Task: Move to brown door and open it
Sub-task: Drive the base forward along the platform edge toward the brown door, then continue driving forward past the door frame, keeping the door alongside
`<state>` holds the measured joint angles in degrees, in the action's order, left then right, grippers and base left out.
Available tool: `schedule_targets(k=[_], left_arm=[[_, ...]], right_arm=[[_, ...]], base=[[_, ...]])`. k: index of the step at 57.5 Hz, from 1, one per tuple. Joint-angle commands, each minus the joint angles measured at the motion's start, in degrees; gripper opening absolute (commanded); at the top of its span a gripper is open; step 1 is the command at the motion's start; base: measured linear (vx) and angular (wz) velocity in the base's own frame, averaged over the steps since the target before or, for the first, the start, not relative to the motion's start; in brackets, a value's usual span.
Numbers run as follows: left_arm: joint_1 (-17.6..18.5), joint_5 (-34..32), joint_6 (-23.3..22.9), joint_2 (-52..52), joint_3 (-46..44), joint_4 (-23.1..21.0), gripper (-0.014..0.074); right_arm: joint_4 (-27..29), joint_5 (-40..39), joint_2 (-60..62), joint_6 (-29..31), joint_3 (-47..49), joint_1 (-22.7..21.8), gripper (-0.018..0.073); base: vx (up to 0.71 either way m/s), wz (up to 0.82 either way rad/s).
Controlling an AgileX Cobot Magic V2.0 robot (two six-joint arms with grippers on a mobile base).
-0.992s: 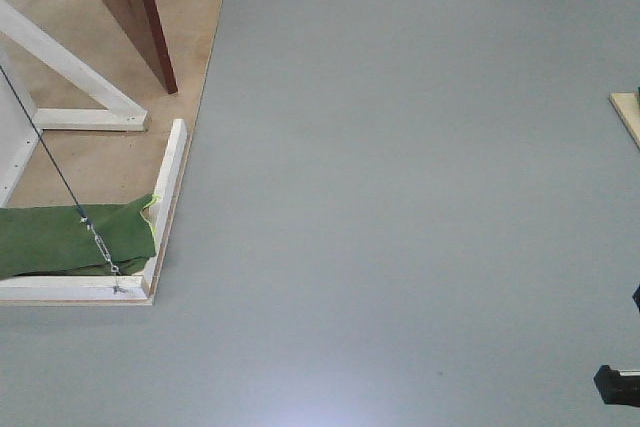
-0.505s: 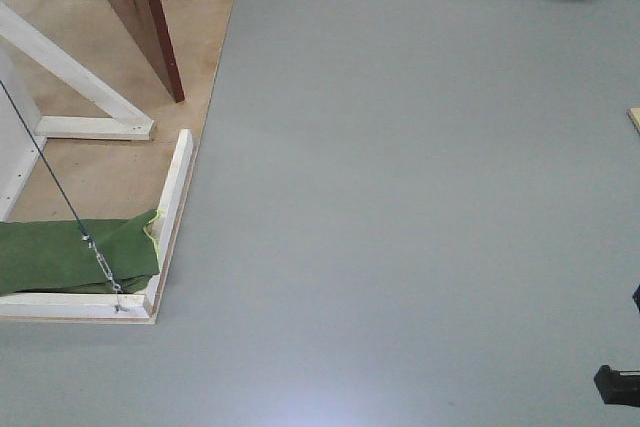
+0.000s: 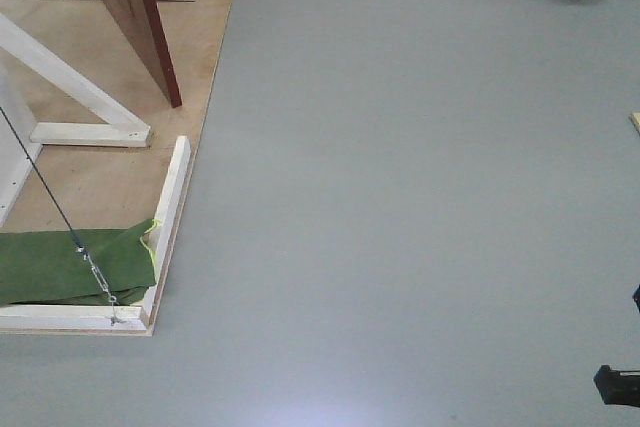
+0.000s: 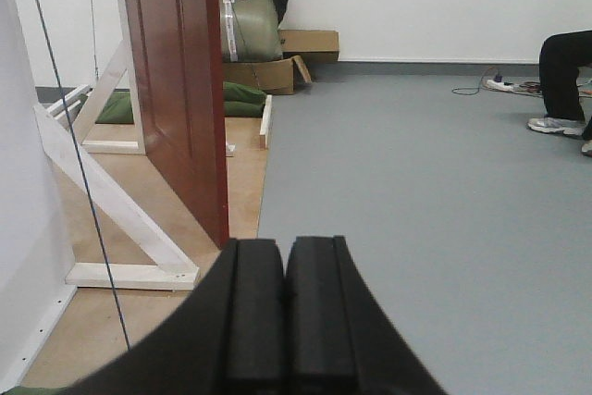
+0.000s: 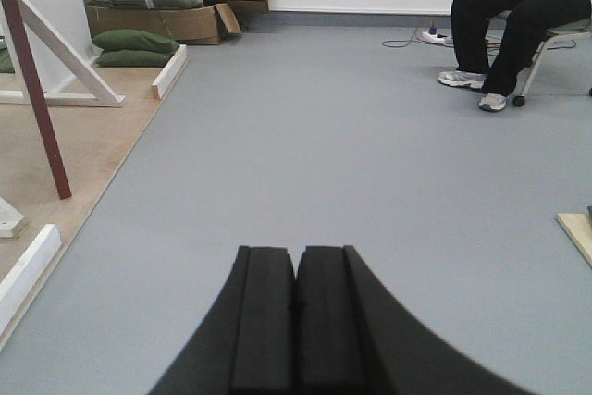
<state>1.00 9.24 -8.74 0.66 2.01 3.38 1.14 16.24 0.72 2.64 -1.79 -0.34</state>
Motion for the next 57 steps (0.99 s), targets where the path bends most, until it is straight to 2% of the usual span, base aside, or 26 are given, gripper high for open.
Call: schedule_targets(k=[1,57], left_arm=[[0.06,-4.85,-0.31,0.81,-1.5,0.0,-0.0006],[0.06,-4.85,-0.31,0.81,-1.5,0.0,-0.0006]], right_arm=[[-0.35,-4.7,-0.72,0.31,-0.22,-0.1,0.0],[-0.35,-4.7,-0.72,0.31,-0.22,-0.1,0.0]], base=[[0.04,0.08],[0.1,0.0]])
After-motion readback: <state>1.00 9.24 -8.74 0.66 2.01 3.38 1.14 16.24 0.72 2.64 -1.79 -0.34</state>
